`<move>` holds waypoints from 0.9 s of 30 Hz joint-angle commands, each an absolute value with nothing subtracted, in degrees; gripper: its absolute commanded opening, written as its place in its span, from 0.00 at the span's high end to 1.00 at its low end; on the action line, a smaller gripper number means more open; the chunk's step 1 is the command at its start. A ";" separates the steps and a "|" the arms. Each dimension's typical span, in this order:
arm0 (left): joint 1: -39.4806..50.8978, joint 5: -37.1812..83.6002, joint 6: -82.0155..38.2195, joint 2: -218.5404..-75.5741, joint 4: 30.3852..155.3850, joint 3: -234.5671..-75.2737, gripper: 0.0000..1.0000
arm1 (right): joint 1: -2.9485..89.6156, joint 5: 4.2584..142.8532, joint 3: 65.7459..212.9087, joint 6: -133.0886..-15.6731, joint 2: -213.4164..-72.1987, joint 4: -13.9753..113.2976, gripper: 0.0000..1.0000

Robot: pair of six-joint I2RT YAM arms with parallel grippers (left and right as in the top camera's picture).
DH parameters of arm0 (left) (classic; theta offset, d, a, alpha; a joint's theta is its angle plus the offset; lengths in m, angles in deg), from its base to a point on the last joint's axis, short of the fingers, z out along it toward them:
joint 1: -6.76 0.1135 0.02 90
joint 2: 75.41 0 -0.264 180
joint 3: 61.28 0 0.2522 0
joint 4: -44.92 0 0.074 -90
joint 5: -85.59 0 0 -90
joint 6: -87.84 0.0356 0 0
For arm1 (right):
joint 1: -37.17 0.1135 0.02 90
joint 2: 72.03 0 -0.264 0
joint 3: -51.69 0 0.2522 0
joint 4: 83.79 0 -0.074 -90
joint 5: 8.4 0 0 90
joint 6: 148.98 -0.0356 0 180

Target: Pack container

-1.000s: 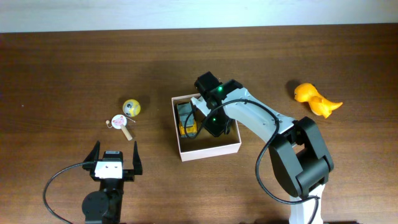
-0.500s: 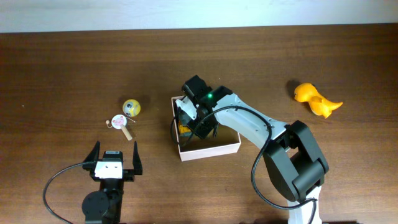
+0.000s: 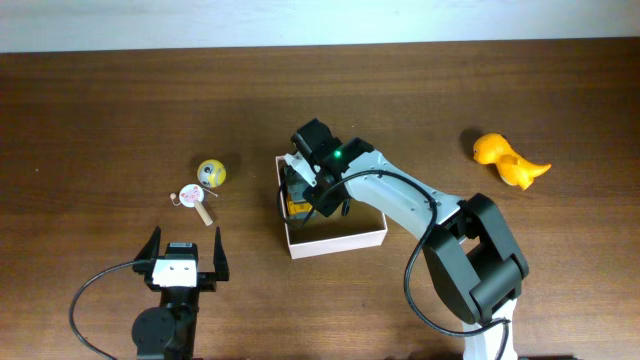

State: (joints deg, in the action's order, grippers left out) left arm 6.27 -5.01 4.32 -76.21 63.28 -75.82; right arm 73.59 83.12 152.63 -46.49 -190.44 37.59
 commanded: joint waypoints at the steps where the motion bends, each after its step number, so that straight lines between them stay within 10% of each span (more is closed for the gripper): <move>1: 6.05 -4.33 5.24 -75.81 63.48 -75.58 0.01 | 73.44 86.68 152.45 -46.12 -189.72 37.78 0.87; 27: 6.05 -4.33 5.24 -75.81 63.45 -75.58 0.01 | 68.59 92.74 152.45 -46.08 -189.72 36.51 0.88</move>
